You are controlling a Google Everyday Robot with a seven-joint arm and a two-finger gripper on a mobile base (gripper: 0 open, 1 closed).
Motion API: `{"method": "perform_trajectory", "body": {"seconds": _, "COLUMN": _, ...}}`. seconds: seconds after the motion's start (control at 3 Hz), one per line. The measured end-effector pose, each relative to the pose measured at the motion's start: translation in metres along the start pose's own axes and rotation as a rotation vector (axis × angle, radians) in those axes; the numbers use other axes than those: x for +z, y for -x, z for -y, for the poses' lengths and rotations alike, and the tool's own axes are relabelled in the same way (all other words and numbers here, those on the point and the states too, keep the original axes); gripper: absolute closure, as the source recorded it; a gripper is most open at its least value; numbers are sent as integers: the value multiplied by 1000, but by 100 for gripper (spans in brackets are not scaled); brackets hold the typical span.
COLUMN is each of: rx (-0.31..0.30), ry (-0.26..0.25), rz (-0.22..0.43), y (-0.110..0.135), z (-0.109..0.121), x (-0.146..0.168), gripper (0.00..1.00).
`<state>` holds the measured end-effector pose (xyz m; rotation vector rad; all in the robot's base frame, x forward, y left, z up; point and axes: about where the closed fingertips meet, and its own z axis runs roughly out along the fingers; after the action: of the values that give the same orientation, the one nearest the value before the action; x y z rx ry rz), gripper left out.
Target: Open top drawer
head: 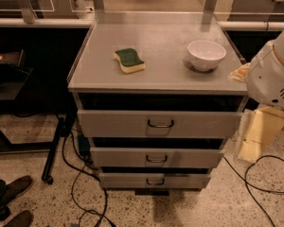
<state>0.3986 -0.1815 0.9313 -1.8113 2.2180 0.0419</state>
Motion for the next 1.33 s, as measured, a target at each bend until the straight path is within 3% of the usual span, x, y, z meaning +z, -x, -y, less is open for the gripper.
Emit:
{"method": "perform_trajectory", "body": {"seconds": 0.33, "rx": -4, "ry": 5, "rz": 2, "y": 2, "z": -2, "x": 3, "gripper": 0}}
{"method": "perform_trajectory", "body": {"seconds": 1.0, "rx": -93, "ry": 138, "rz": 5, "y": 47, "z": -39, "x": 95, "gripper": 0}}
{"method": "perform_trajectory", "body": {"seconds": 1.33, "rx": -93, "ry": 138, "rz": 5, "y": 47, "z": -39, "x": 95, "gripper": 0}}
